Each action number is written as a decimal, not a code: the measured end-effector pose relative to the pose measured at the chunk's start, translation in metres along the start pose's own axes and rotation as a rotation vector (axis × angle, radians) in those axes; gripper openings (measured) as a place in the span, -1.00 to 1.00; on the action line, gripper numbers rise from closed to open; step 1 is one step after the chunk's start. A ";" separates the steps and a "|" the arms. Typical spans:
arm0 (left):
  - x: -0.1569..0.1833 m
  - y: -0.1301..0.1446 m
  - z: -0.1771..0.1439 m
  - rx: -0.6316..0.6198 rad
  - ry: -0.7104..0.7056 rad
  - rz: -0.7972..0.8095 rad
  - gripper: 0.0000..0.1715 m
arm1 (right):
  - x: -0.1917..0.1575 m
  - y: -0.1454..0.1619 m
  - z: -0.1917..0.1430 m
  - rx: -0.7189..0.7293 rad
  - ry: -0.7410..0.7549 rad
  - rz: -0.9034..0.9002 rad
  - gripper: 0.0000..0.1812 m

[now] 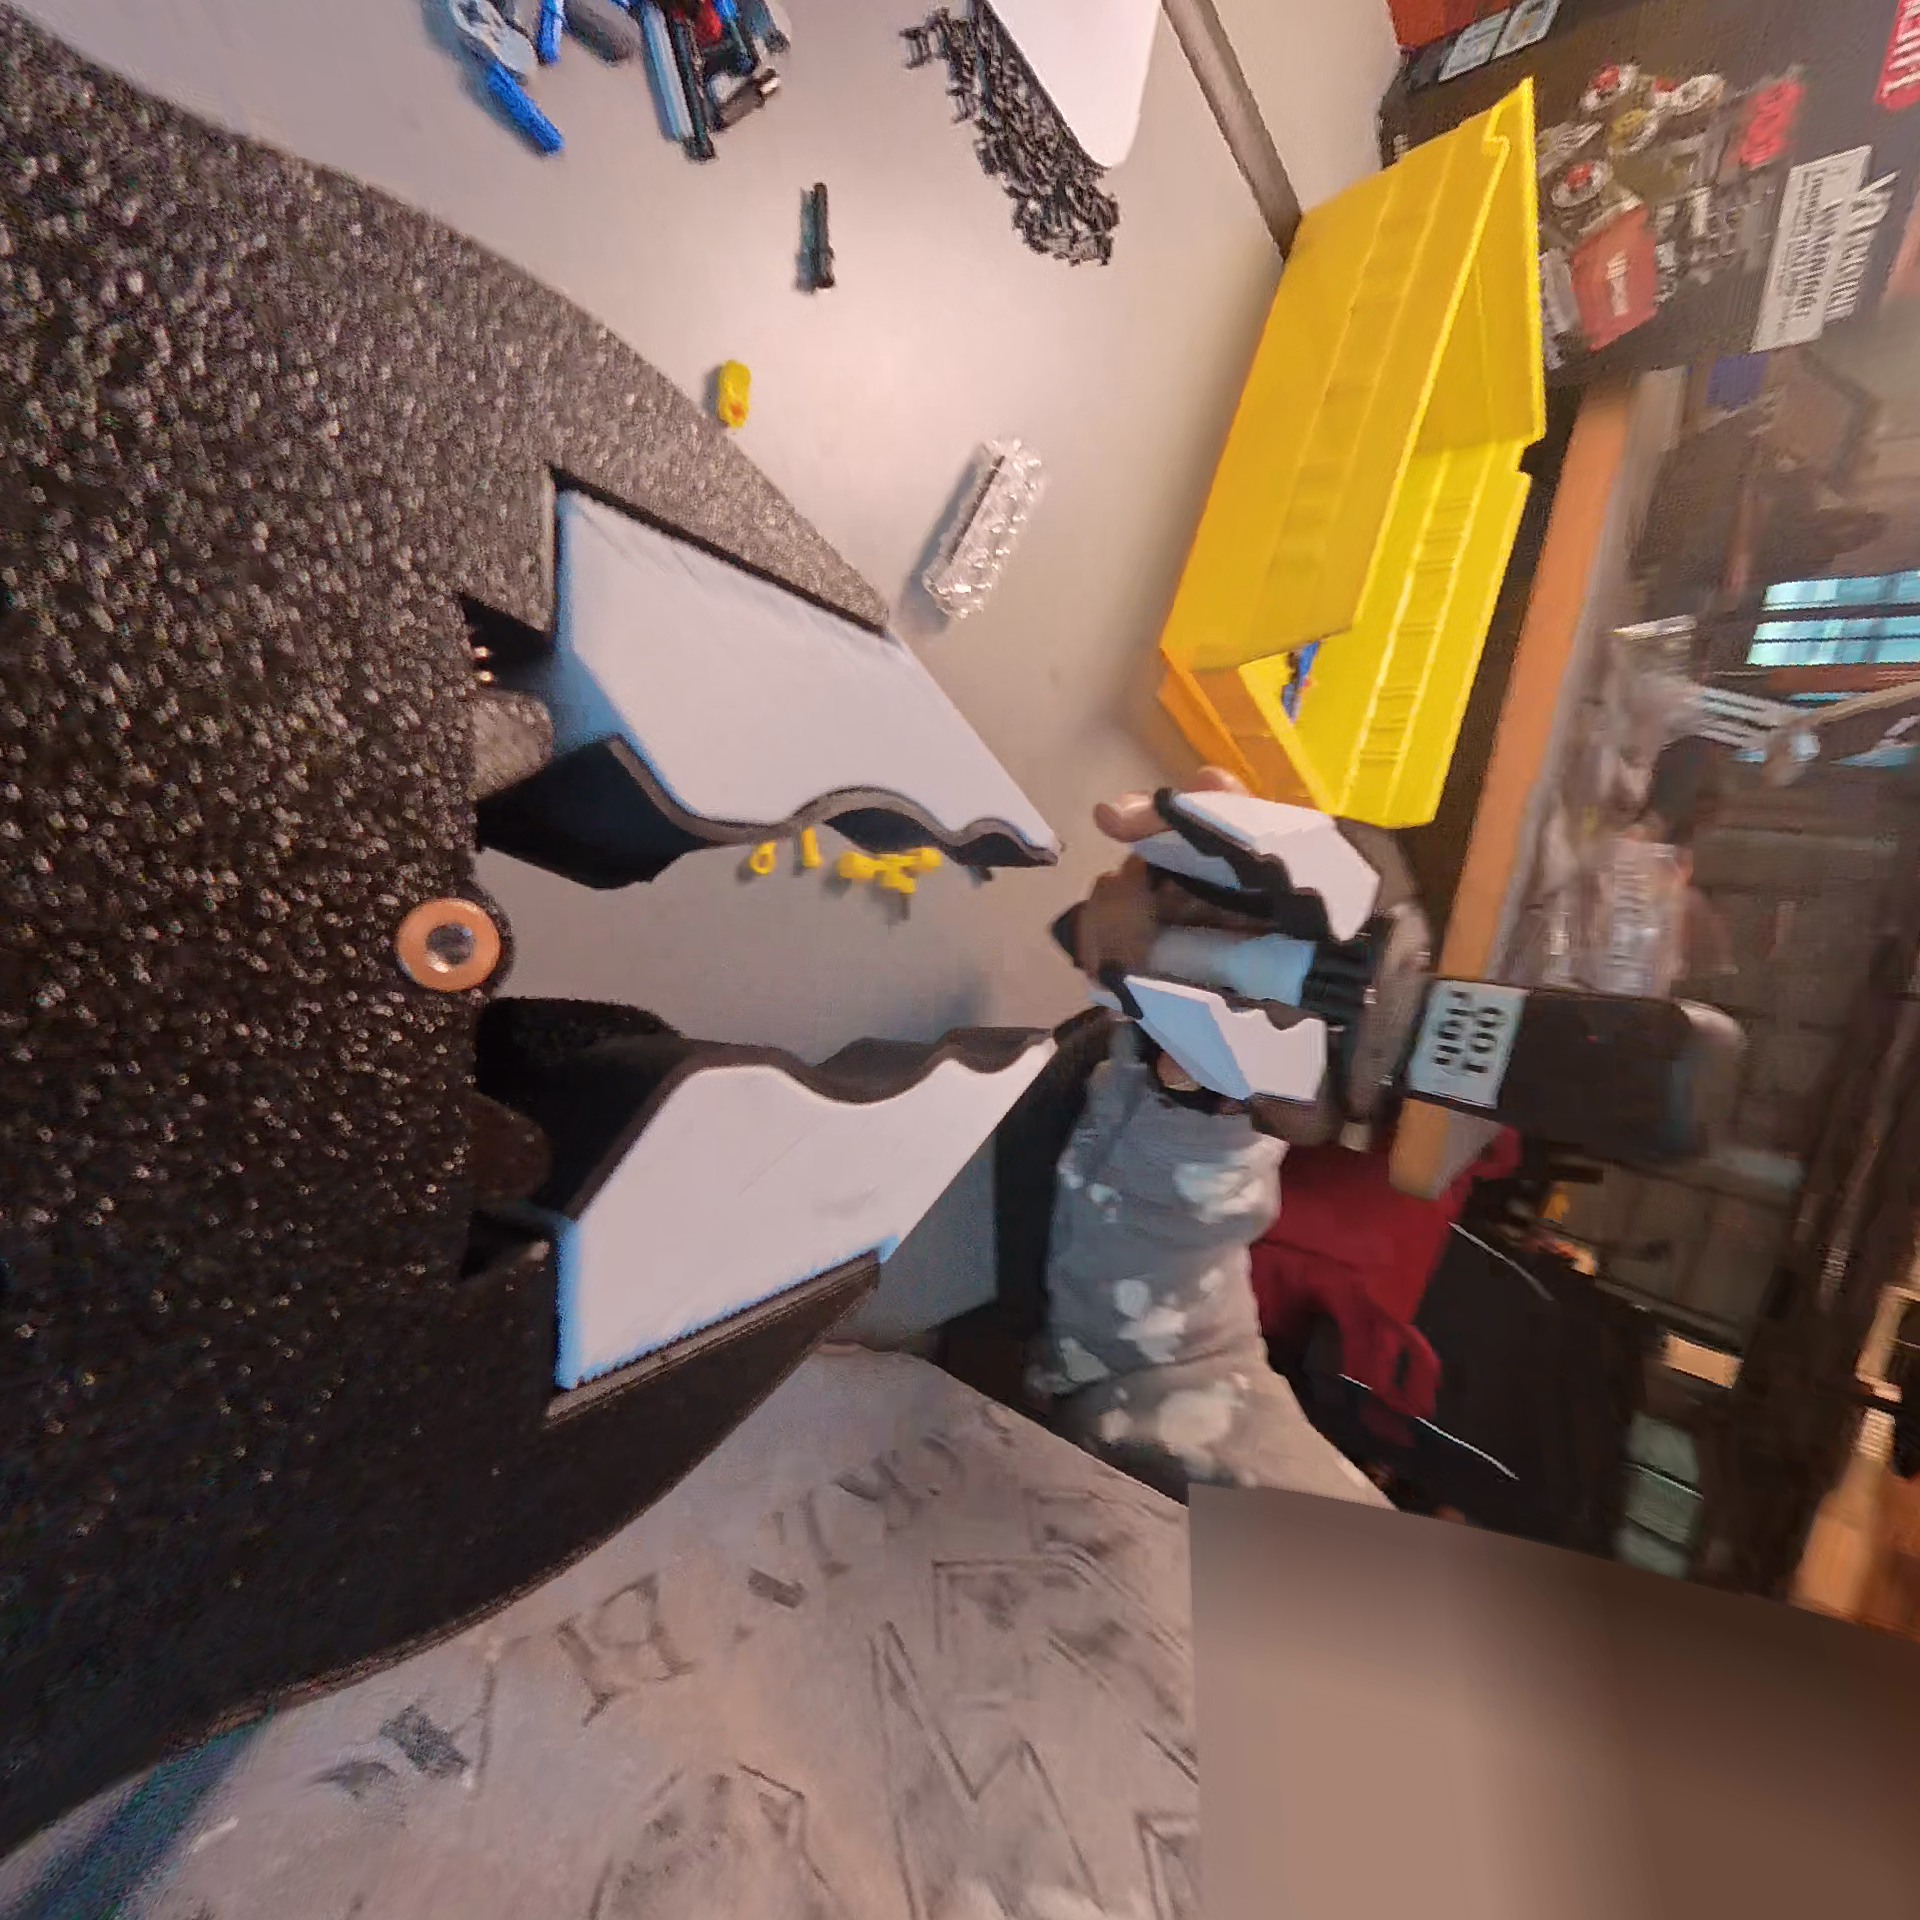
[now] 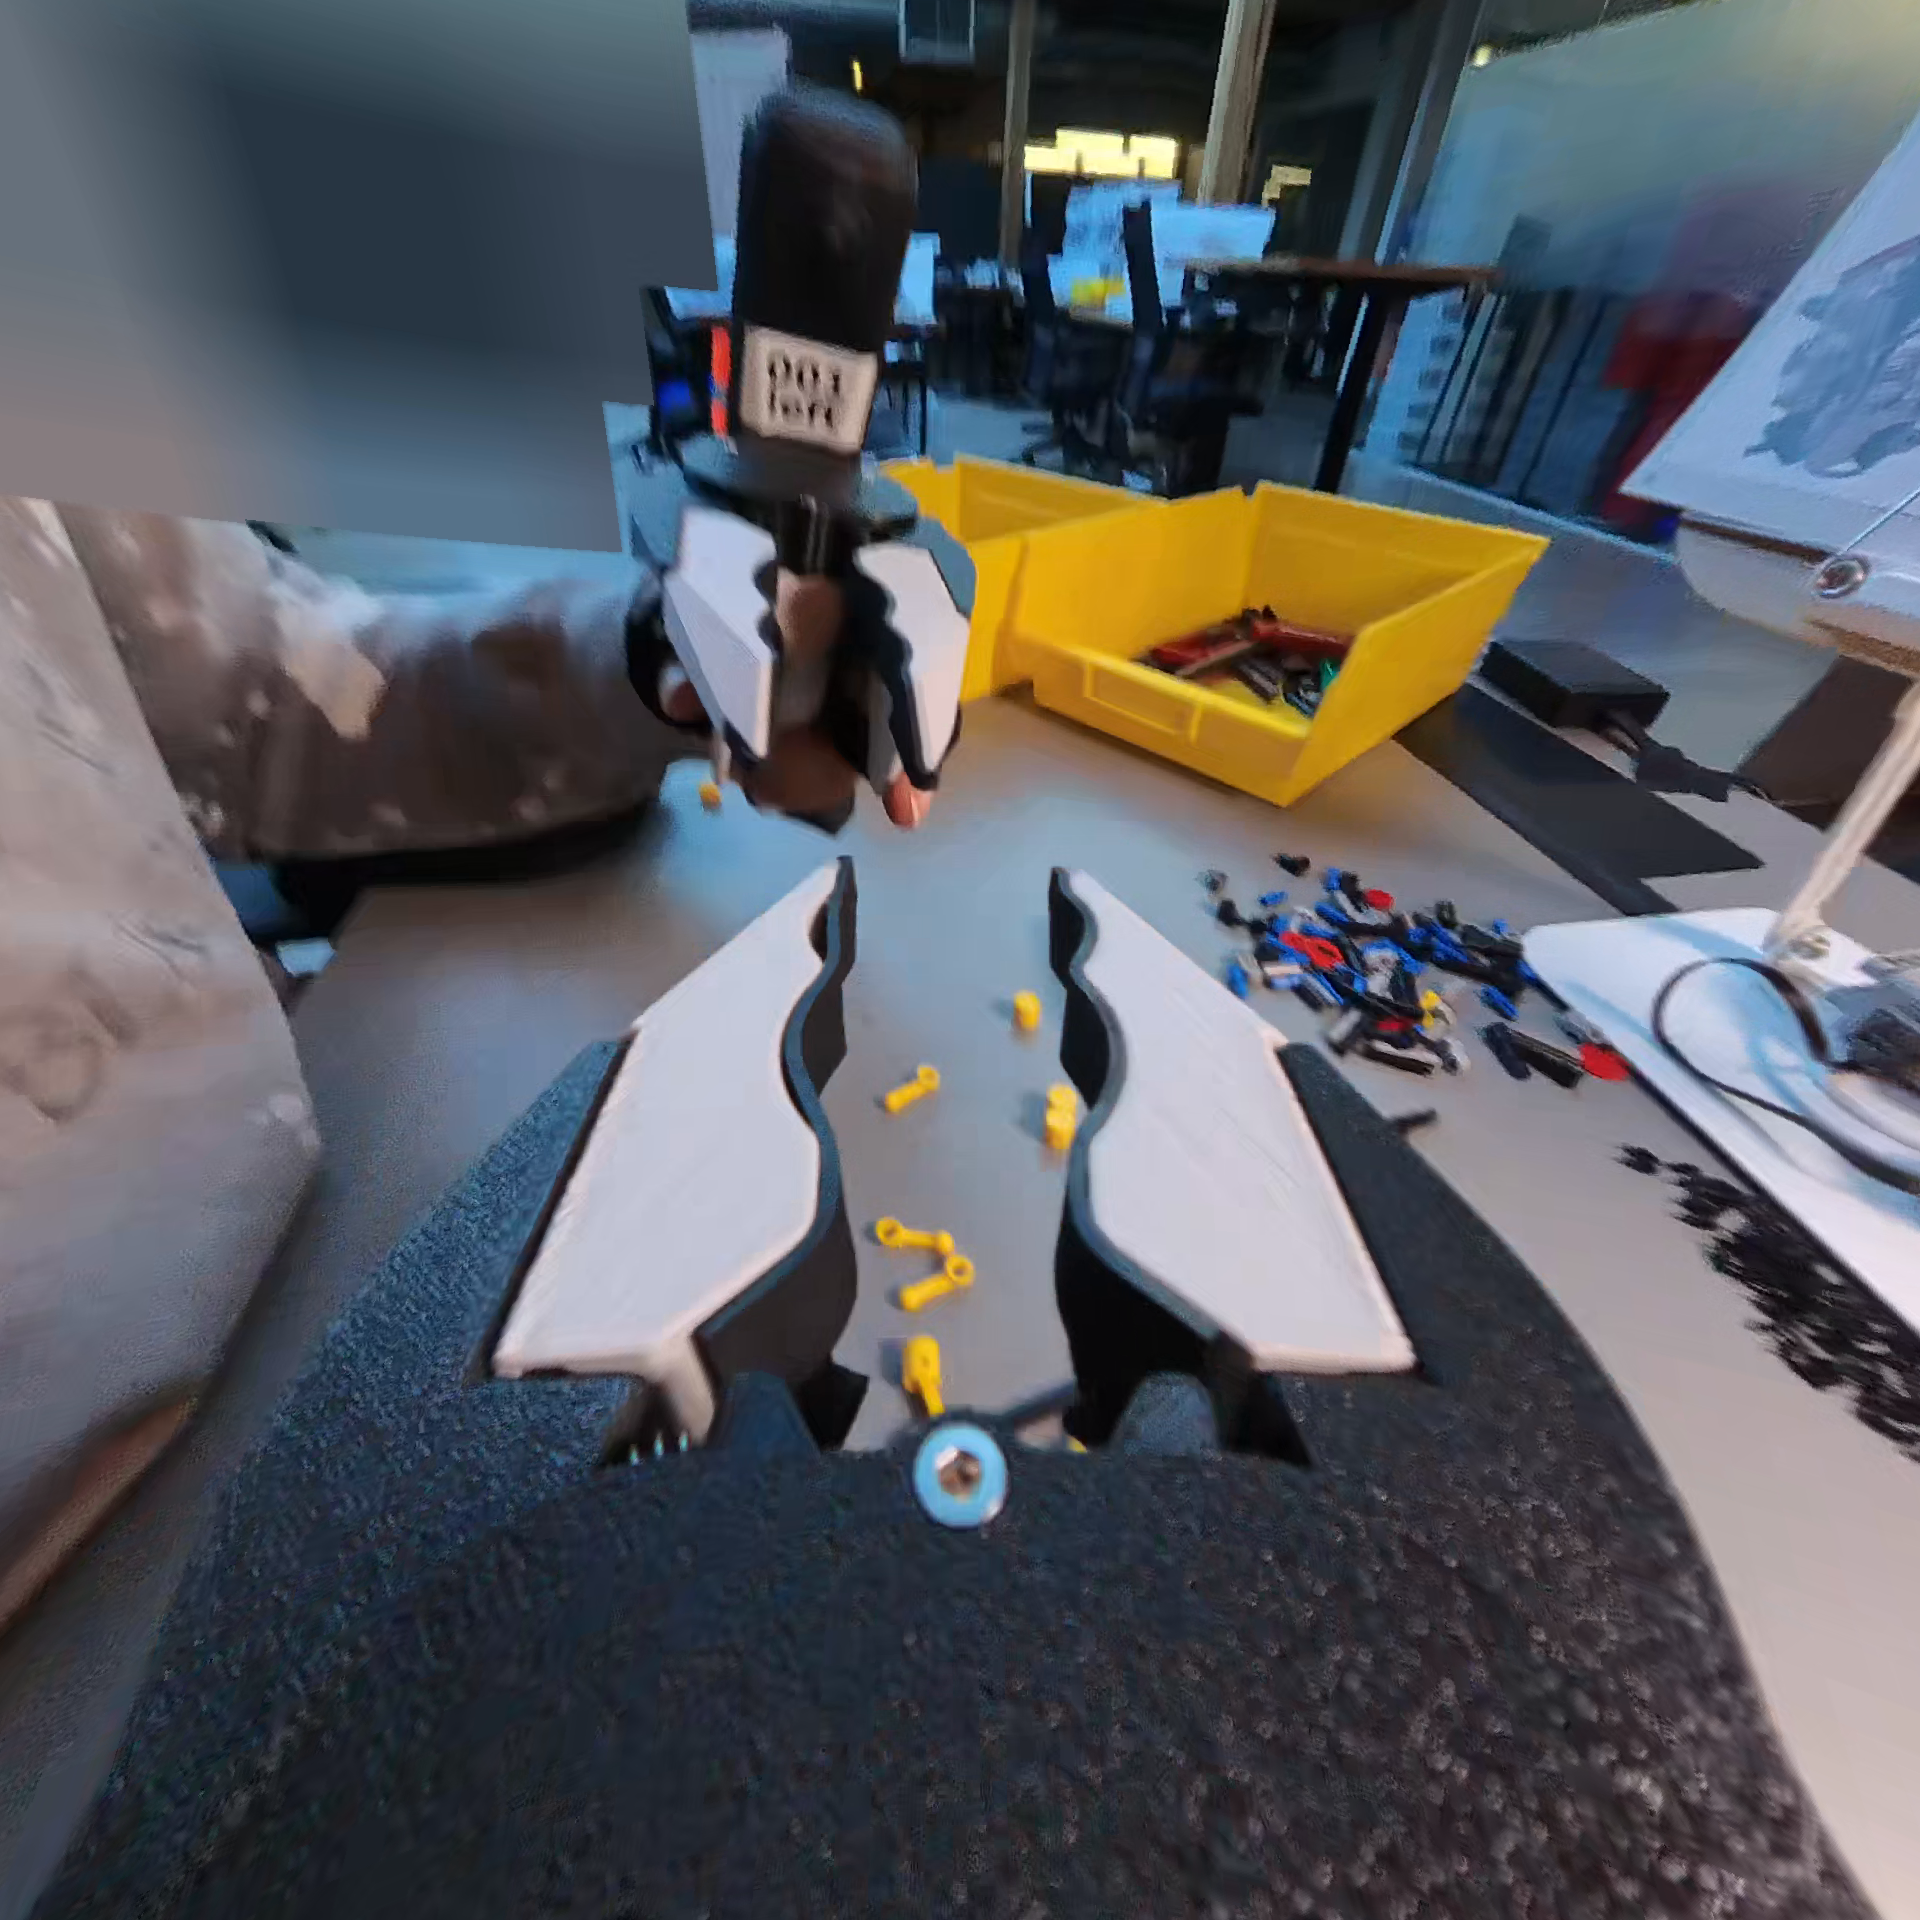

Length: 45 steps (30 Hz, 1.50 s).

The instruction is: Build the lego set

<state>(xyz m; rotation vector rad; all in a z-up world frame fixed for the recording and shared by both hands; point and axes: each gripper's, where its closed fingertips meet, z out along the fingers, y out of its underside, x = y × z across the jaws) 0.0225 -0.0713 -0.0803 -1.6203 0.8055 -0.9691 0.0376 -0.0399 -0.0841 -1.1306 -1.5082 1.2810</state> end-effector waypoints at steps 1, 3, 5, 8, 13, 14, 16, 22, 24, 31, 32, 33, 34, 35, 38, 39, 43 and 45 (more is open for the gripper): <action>0.001 0.010 0.003 -0.069 -0.006 0.017 -0.58 | 0.001 0.011 0.000 -0.073 0.012 -0.046 -0.52; 0.000 0.027 0.009 -0.181 -0.040 0.070 -0.50 | -0.002 0.024 -0.001 -0.146 -0.009 -0.056 -0.51; -0.001 0.030 0.010 -0.210 -0.072 0.109 -0.50 | -0.009 0.033 -0.001 -0.175 -0.050 -0.047 -0.71; -0.012 0.010 -0.010 -0.165 -0.164 0.118 -0.50 | -0.026 0.045 0.003 -0.230 -0.132 -0.086 -1.00; -0.025 -0.009 -0.079 -0.153 -0.380 0.087 -0.52 | -0.086 0.088 0.010 -0.452 -0.384 -0.168 -1.00; -0.024 -0.004 -0.091 -0.178 -0.421 0.087 -0.52 | -0.097 0.095 0.012 -0.487 -0.426 -0.178 -0.96; -0.022 0.013 -0.113 -0.262 -0.510 0.084 -0.55 | -0.114 0.107 0.014 -0.552 -0.485 -0.175 -0.81; -0.012 0.082 -0.164 -0.478 -0.696 -0.012 -0.60 | -0.127 0.123 0.023 -0.670 -0.508 -0.187 -0.79; -0.009 0.102 -0.189 -0.553 -0.758 -0.048 -0.60 | -0.124 0.125 0.026 -0.702 -0.490 -0.186 -0.82; 0.023 0.154 -0.233 -0.678 -0.696 -0.245 -0.66 | -0.124 0.129 0.028 -0.785 -0.474 -0.221 -0.87; 0.025 0.159 -0.230 -0.682 -0.678 -0.267 -0.68 | -0.123 0.129 0.029 -0.782 -0.469 -0.222 -0.94; 0.026 0.162 -0.227 -0.684 -0.671 -0.294 -0.69 | -0.124 0.129 0.029 -0.774 -0.469 -0.226 -0.97; 0.024 0.166 -0.227 -0.690 -0.680 -0.328 -0.71 | -0.123 0.129 0.029 -0.766 -0.466 -0.229 -0.97; 0.023 0.169 -0.228 -0.698 -0.692 -0.363 -0.70 | -0.122 0.129 0.028 -0.759 -0.456 -0.227 -0.97; 0.018 0.173 -0.222 -0.653 -0.693 -0.460 -0.75 | -0.110 0.128 0.023 -0.731 -0.402 -0.224 -0.97; 0.019 0.175 -0.218 -0.646 -0.683 -0.492 -0.76 | -0.106 0.126 0.022 -0.712 -0.384 -0.218 -0.97; 0.017 0.176 -0.211 -0.647 -0.691 -0.524 -0.88 | -0.085 0.115 0.018 -0.637 -0.297 -0.201 -0.97; 0.014 0.174 -0.206 -0.672 -0.692 -0.467 -0.89 | -0.077 0.111 0.016 -0.609 -0.265 -0.196 -0.97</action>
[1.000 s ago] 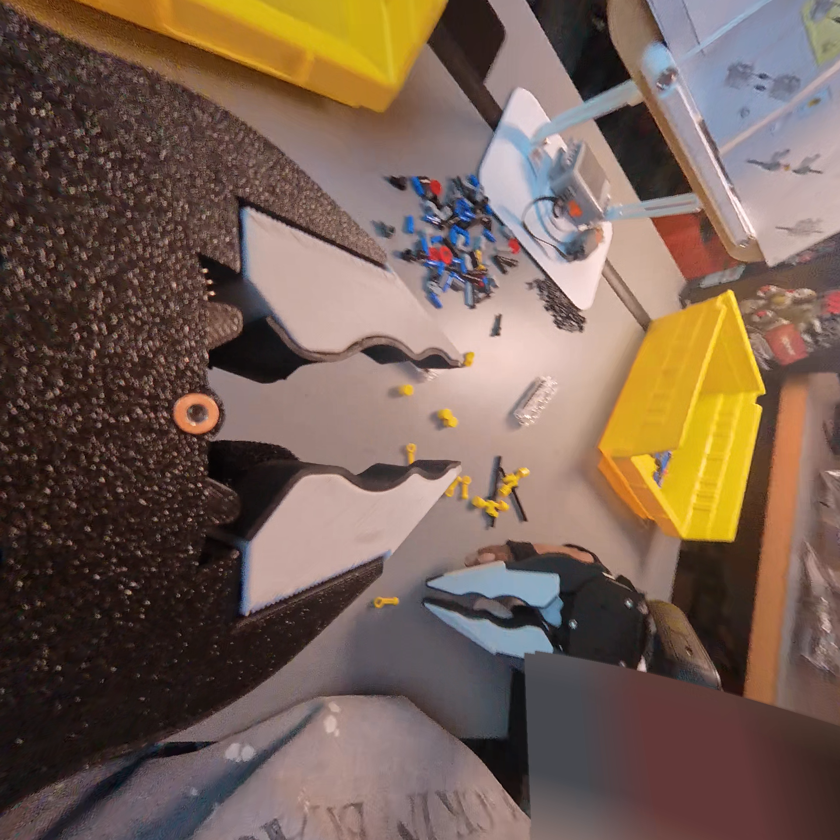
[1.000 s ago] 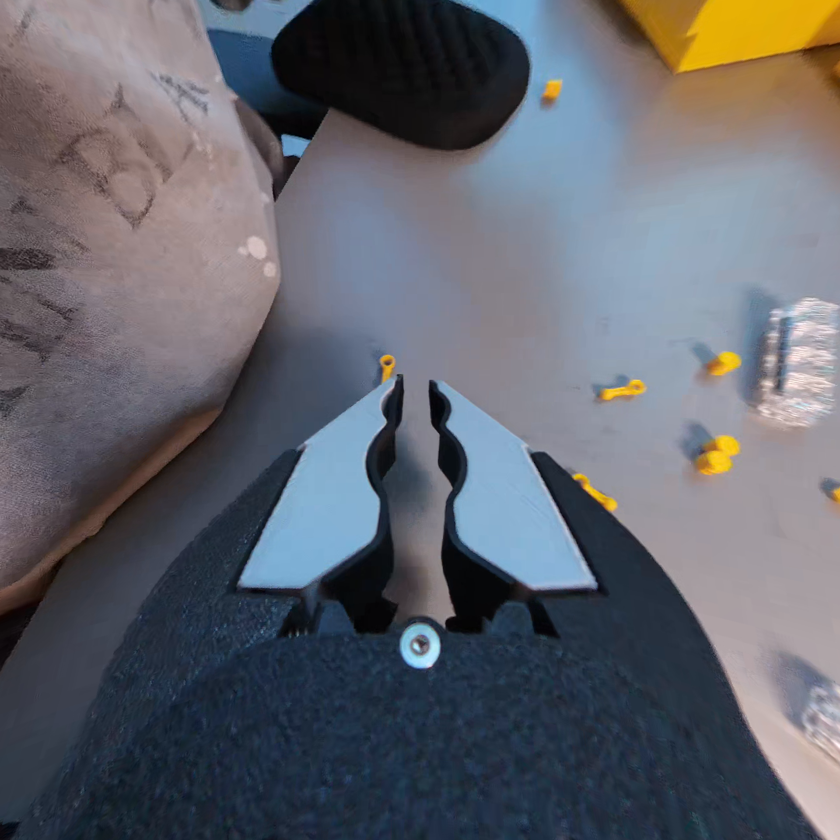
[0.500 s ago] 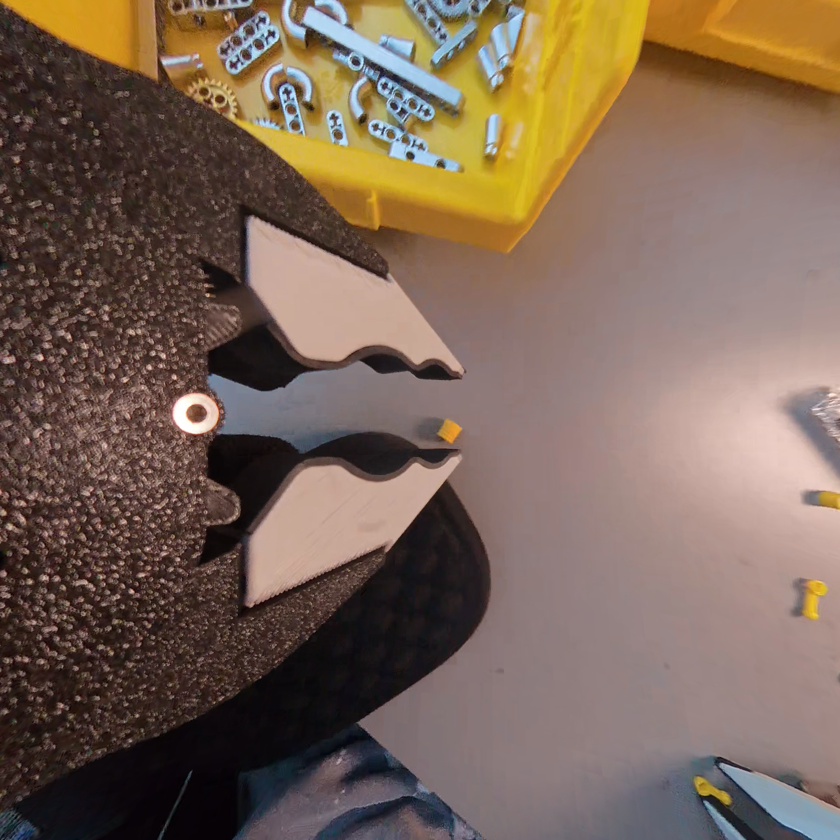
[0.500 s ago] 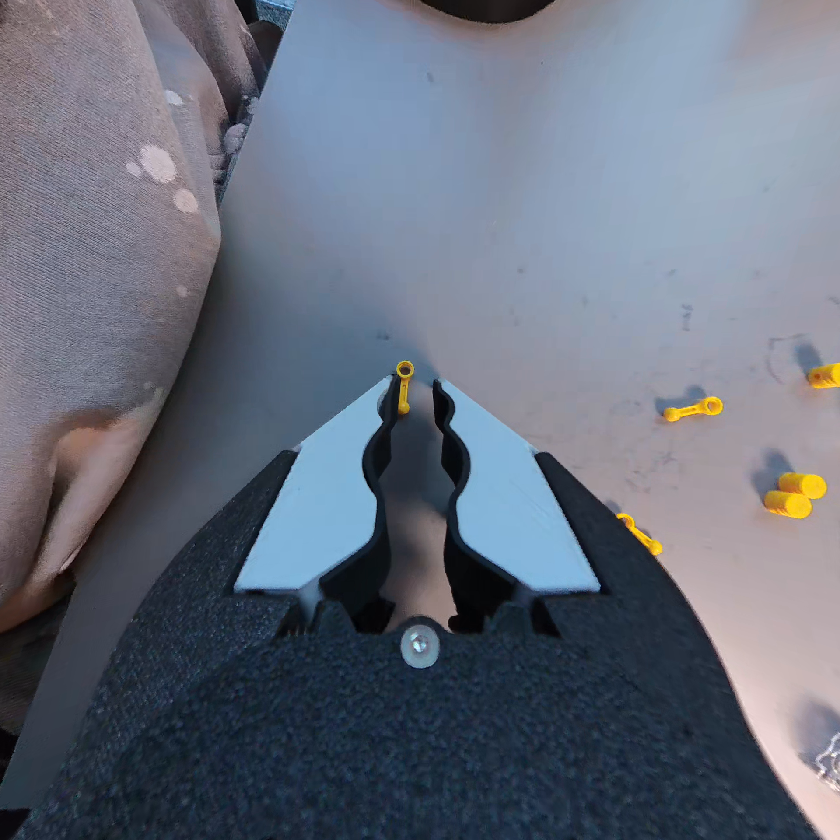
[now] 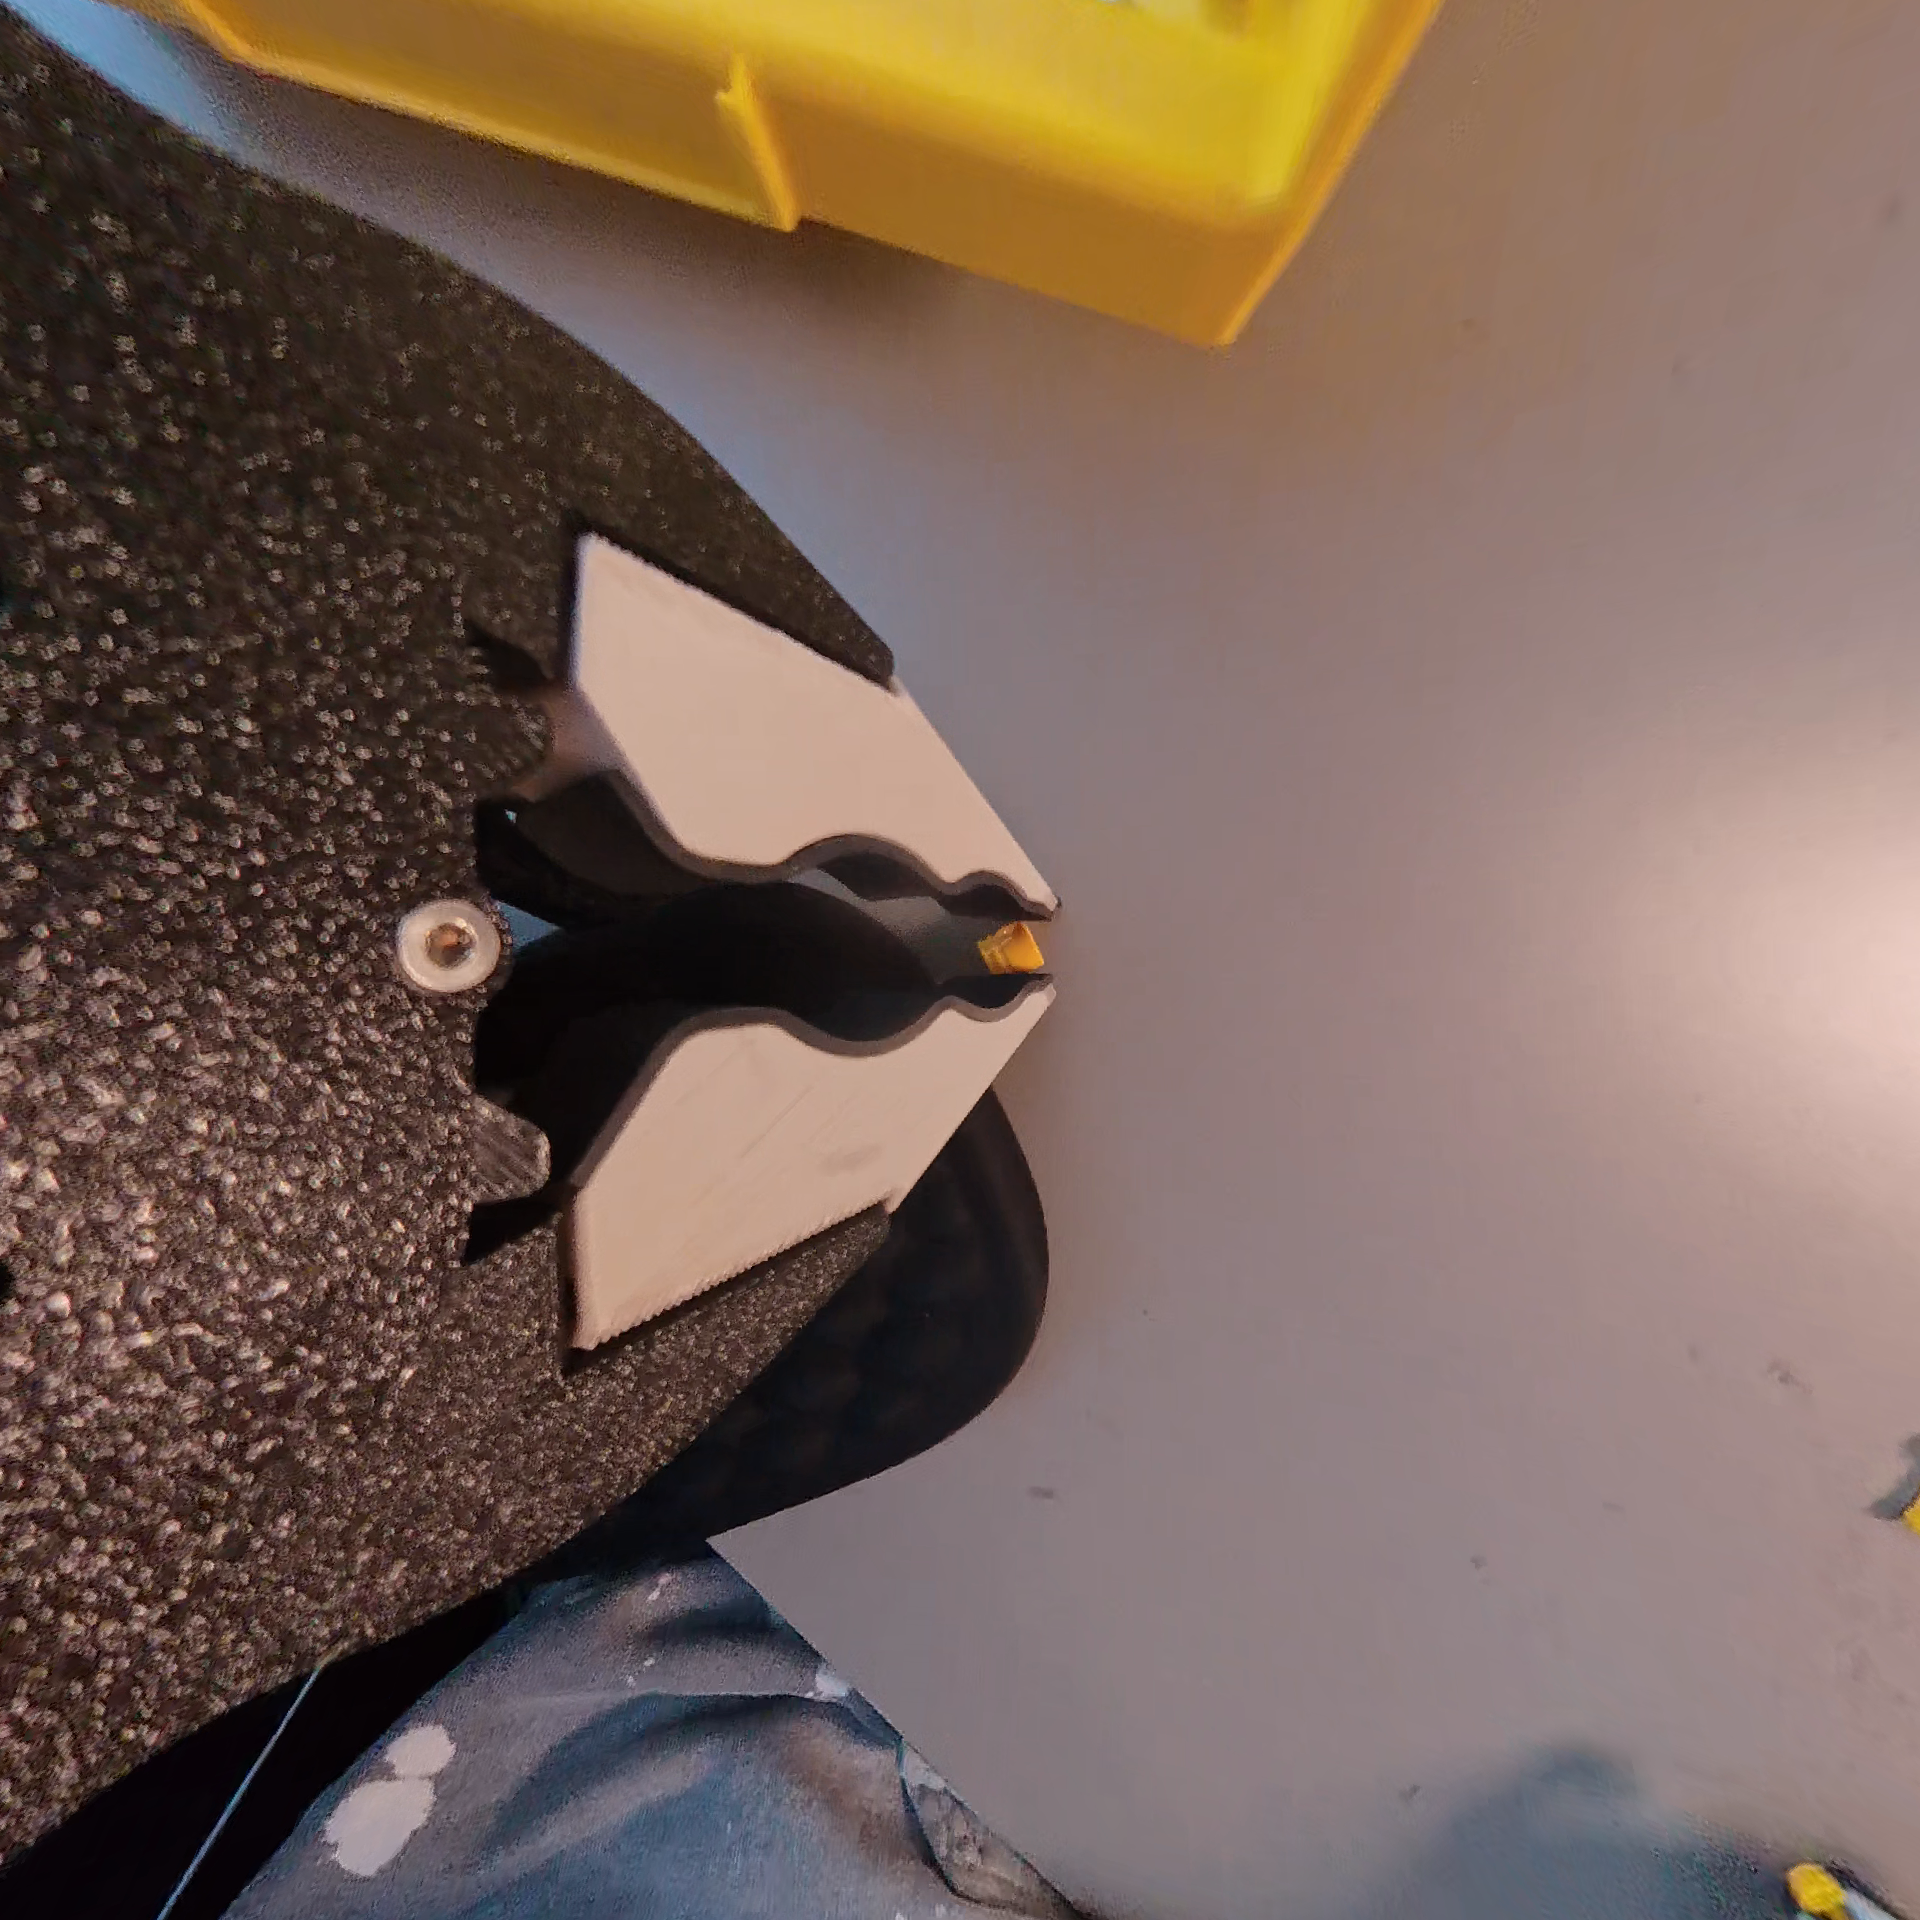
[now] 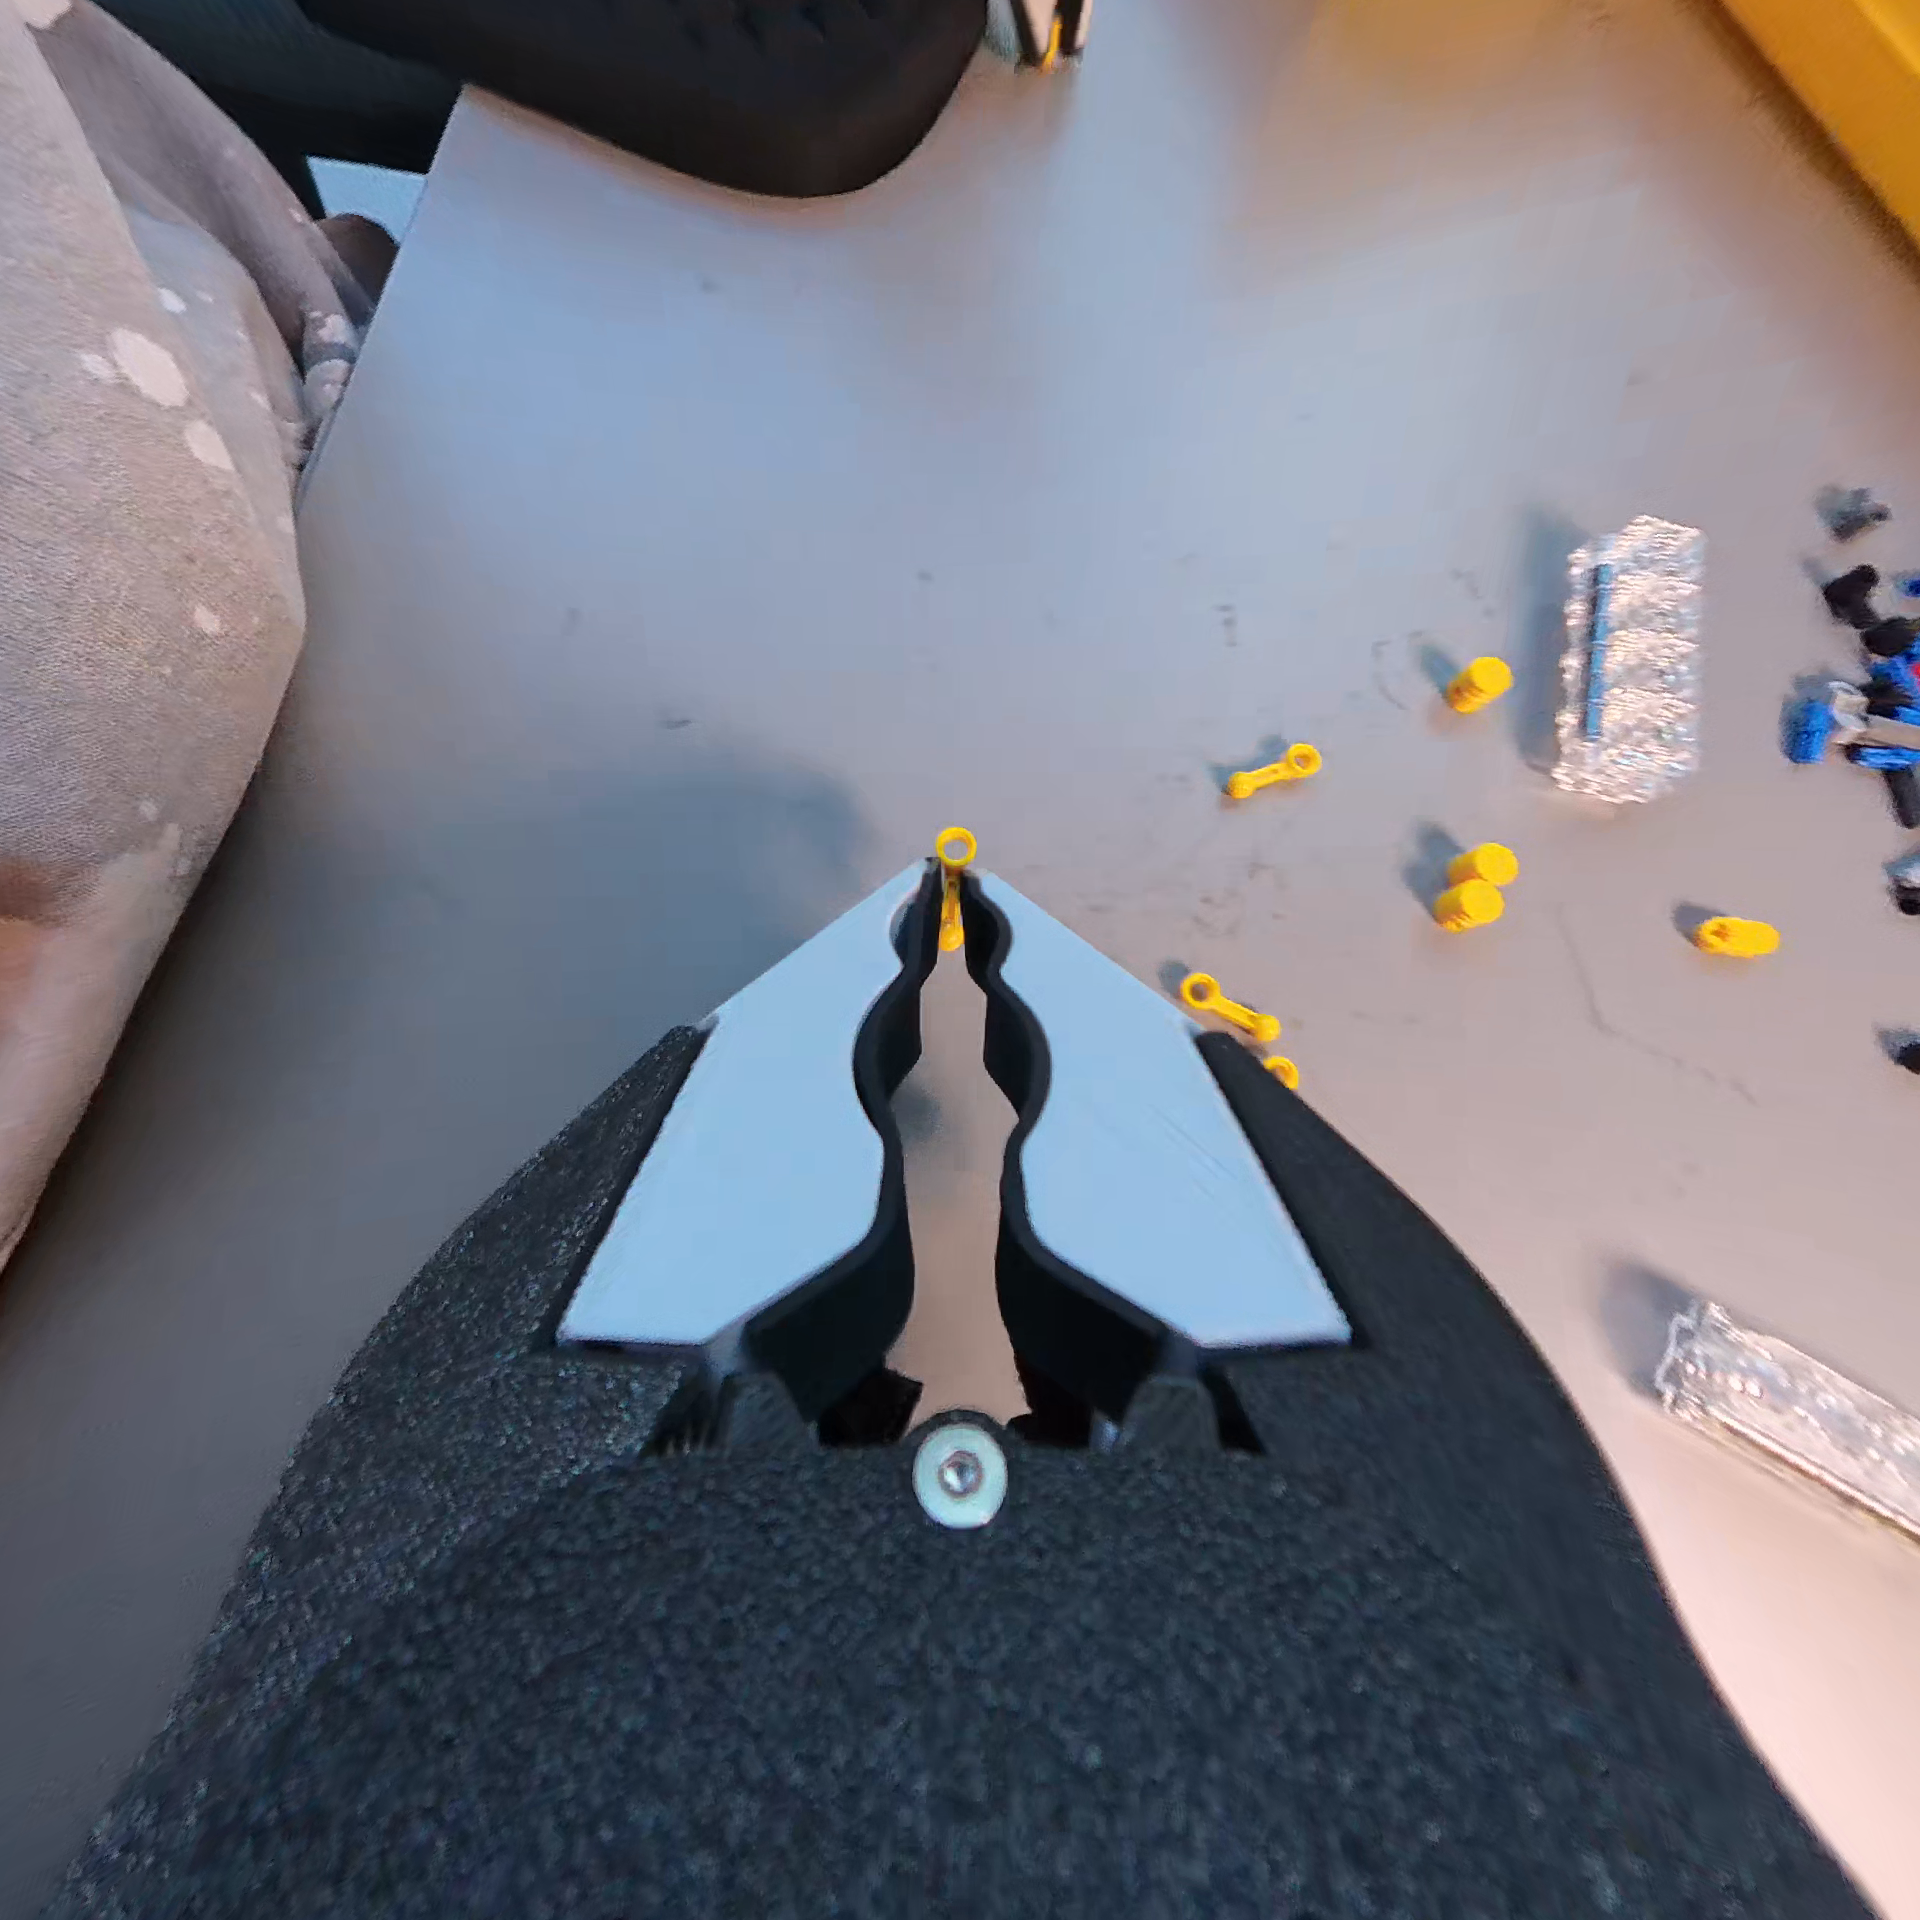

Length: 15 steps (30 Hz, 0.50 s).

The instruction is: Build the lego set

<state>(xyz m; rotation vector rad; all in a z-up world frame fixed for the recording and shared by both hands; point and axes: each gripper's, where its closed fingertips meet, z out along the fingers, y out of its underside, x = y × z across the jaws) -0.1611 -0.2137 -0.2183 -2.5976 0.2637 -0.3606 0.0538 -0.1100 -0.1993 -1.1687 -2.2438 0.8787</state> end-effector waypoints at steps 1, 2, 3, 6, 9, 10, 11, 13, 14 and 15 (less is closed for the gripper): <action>0.007 -0.008 0.002 0.026 0.007 0.041 -0.89 | 0.003 -0.001 -0.003 0.018 0.014 0.006 -0.97; 0.016 -0.023 0.006 0.081 0.021 0.079 -0.89 | 0.007 -0.002 -0.006 0.039 0.030 0.015 -0.97; 0.031 -0.042 0.010 0.156 0.050 0.132 -0.89 | 0.010 -0.003 -0.010 0.061 0.046 0.029 -0.97; 0.092 -0.103 0.026 0.390 0.129 0.386 -0.89 | 0.024 -0.006 -0.025 0.124 0.095 0.081 -0.97; 0.156 -0.143 0.058 0.489 0.241 0.568 -0.89 | 0.040 -0.001 -0.043 0.166 0.147 0.140 -0.97; 0.173 -0.150 0.071 0.491 0.279 0.619 -0.88 | 0.044 0.004 -0.048 0.171 0.164 0.159 -0.97; 0.188 -0.155 0.083 0.488 0.306 0.676 -0.88 | 0.049 0.009 -0.052 0.175 0.184 0.176 -0.97; 0.205 -0.157 0.107 0.446 0.340 0.779 -0.88 | 0.056 0.019 -0.059 0.179 0.219 0.207 -0.97; 0.208 -0.157 0.117 0.416 0.341 0.815 -0.88 | 0.058 0.023 -0.061 0.178 0.233 0.220 -0.97; 0.209 -0.156 0.124 0.384 0.339 0.849 -0.88 | 0.059 0.026 -0.063 0.177 0.245 0.227 -0.96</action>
